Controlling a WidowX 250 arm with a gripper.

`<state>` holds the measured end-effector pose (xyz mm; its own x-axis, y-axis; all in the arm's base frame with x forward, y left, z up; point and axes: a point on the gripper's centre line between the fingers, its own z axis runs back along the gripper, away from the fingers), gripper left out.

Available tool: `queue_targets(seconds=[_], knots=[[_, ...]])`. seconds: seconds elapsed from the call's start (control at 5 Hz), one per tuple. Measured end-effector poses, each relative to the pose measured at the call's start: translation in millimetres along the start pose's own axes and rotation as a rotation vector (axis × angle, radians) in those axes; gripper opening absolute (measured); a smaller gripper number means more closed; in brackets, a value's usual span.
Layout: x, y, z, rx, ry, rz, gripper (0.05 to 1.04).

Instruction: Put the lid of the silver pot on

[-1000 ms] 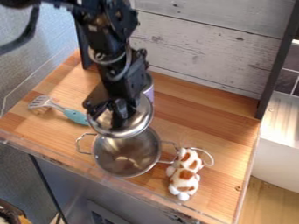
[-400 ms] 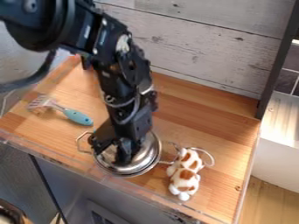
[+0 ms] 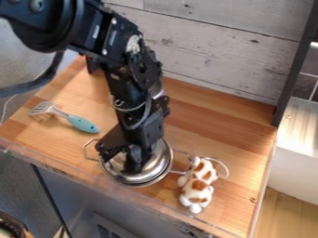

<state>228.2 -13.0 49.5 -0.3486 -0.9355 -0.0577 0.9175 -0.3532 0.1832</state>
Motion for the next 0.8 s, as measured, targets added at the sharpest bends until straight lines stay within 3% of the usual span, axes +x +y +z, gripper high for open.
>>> queue_targets(seconds=[0.4,0.6,0.8], knots=[[0,-6,0,-0.027,-0.005,-0.002,0.915],[-1,-4,8,-0.003,0.006,0.003,1.017],[-2,-4,17,0.012,0.013,0.003,1.009]])
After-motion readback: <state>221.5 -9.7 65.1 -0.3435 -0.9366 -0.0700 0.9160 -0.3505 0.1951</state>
